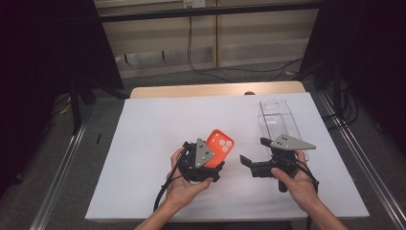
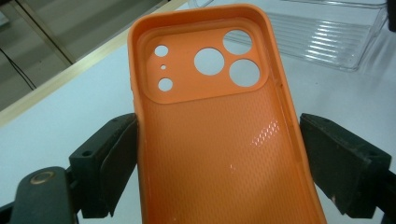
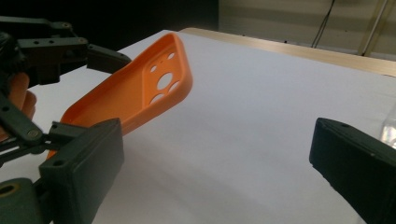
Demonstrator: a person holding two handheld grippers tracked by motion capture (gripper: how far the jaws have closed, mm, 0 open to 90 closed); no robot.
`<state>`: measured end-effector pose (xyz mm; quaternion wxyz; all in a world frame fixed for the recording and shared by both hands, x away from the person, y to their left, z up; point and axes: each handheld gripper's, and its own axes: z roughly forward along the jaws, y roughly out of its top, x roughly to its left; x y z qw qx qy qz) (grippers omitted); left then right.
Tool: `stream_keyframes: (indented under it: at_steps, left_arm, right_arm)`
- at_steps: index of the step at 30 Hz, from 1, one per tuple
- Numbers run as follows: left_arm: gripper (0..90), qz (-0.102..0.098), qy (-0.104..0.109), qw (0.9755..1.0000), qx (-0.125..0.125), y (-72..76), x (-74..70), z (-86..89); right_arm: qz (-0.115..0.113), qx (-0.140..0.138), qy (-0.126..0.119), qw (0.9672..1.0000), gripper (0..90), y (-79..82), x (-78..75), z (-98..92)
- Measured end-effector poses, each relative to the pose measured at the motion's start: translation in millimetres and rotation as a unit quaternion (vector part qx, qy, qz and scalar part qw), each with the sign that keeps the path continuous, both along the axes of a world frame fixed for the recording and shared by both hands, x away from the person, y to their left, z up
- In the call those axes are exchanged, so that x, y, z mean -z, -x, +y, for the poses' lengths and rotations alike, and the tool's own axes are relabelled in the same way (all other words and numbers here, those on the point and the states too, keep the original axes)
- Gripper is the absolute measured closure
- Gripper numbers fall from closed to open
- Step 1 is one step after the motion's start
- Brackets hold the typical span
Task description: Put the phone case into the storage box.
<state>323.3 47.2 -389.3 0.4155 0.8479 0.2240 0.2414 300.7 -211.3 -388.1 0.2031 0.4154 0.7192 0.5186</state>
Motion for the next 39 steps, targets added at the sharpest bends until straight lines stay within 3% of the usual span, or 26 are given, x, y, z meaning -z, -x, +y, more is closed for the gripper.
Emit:
stream_keyframes:
  at_steps: [4,6,11,14,18,21,25,29,32,37,39]
  left_arm:
    - [14.2,-0.005,0.002,1.0,0.0,1.3,1.0,-1.5]
    - [14.2,-0.007,0.003,1.0,0.001,1.6,1.3,-2.1]
    - [14.2,-0.029,0.006,0.9995,0.006,3.8,-0.3,-4.3]
    - [14.2,-0.038,0.007,0.9992,0.007,3.8,-1.0,-7.4]
    - [14.2,-0.054,0.0,0.9985,0.004,1.8,1.0,-15.5]
    - [14.2,-0.063,-0.006,0.998,0.004,-0.6,2.9,-22.4]
    - [14.2,-0.07,0.003,0.9975,-0.004,1.6,6.2,-25.2]
    - [14.2,-0.074,0.004,0.9973,-0.007,4.0,7.5,-25.8]
    - [14.2,-0.079,0.006,0.9968,-0.009,5.5,7.4,-26.8]
    - [14.2,-0.083,-0.004,0.9965,-0.008,7.4,8.6,-26.9]
    - [14.3,-0.084,-0.003,0.9964,-0.009,6.9,8.5,-26.2]
  right_arm:
    - [0.052,-0.006,0.017,0.9985,2.7,-4.2,-7.3,-0.2]
    - [0.063,-0.003,0.033,0.9975,3.5,-5.3,-10.8,0.4]
    - [0.075,-0.009,0.041,0.9963,3.8,-8.4,-16.8,2.1]
    - [0.105,-0.024,0.025,0.9938,3.4,-13.5,-18.1,2.6]
    - [0.104,-0.023,0.046,0.9933,5.3,-17.9,-21.8,9.8]
    - [0.105,-0.023,0.037,0.9935,5.9,-21.8,-25.1,12.4]
    - [0.113,-0.013,0.038,0.9928,5.8,-26.7,-28.2,16.3]
    - [0.123,-0.017,0.028,0.9918,11.2,-30.2,-31.3,18.5]
    - [0.146,-0.024,0.02,0.9887,22.0,-36.0,-30.8,20.9]
    - [0.145,-0.012,0.012,0.9893,34.2,-40.4,-32.0,23.8]
    - [0.155,-0.01,0.004,0.9879,36.0,-41.8,-33.7,22.9]
